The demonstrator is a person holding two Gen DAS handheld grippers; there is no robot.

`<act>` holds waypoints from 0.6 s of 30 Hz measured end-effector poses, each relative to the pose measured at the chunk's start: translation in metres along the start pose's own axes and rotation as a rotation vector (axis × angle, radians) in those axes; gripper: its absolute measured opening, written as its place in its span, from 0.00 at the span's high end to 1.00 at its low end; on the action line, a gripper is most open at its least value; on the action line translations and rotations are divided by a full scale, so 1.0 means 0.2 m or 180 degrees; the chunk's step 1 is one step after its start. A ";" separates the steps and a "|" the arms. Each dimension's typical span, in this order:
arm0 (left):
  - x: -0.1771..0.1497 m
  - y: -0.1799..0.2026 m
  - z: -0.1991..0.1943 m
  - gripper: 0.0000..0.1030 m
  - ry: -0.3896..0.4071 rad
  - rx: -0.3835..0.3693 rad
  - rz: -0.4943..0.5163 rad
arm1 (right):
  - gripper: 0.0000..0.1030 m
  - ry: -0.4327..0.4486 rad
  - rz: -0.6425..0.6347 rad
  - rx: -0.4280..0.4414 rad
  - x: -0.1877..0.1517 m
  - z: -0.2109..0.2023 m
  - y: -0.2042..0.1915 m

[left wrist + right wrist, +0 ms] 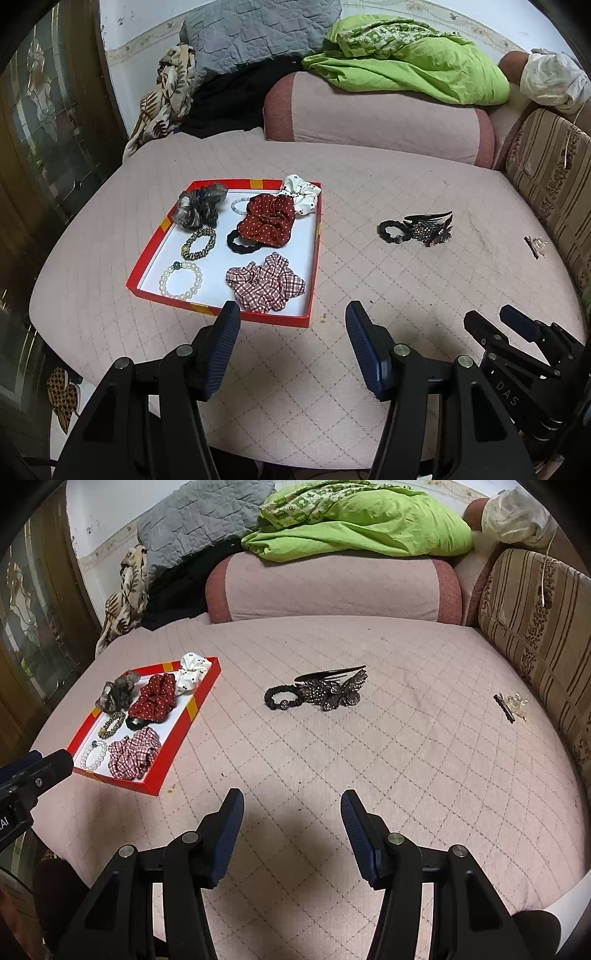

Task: Organize jewelry
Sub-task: 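Withdraw both grippers back from the tray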

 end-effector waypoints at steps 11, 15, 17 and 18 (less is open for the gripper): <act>-0.01 0.04 0.06 0.43 -0.0090 -0.0012 0.0079 | 0.42 -0.0035 0.0018 -0.0077 0.00 0.05 0.03; -0.02 0.05 0.08 0.43 -0.0135 -0.0048 0.0093 | 0.42 -0.0079 0.0019 -0.0090 -0.02 0.08 0.03; -0.03 0.06 0.09 0.43 -0.0143 -0.0069 0.0098 | 0.41 -0.0091 0.0023 -0.0104 -0.02 0.09 0.03; -0.03 0.06 0.09 0.43 -0.0140 -0.0074 0.0100 | 0.41 -0.0089 0.0026 -0.0108 -0.02 0.09 0.03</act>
Point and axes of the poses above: each gripper's, at about its wrist camera, not at the fingertips, and z roughly the way its jaws point, y to its right, x to its top, the point moved 1 cm from there along z, roughly the way its jaws point, and after that the axes turned 1 degree about x, right-handed, at the moved point
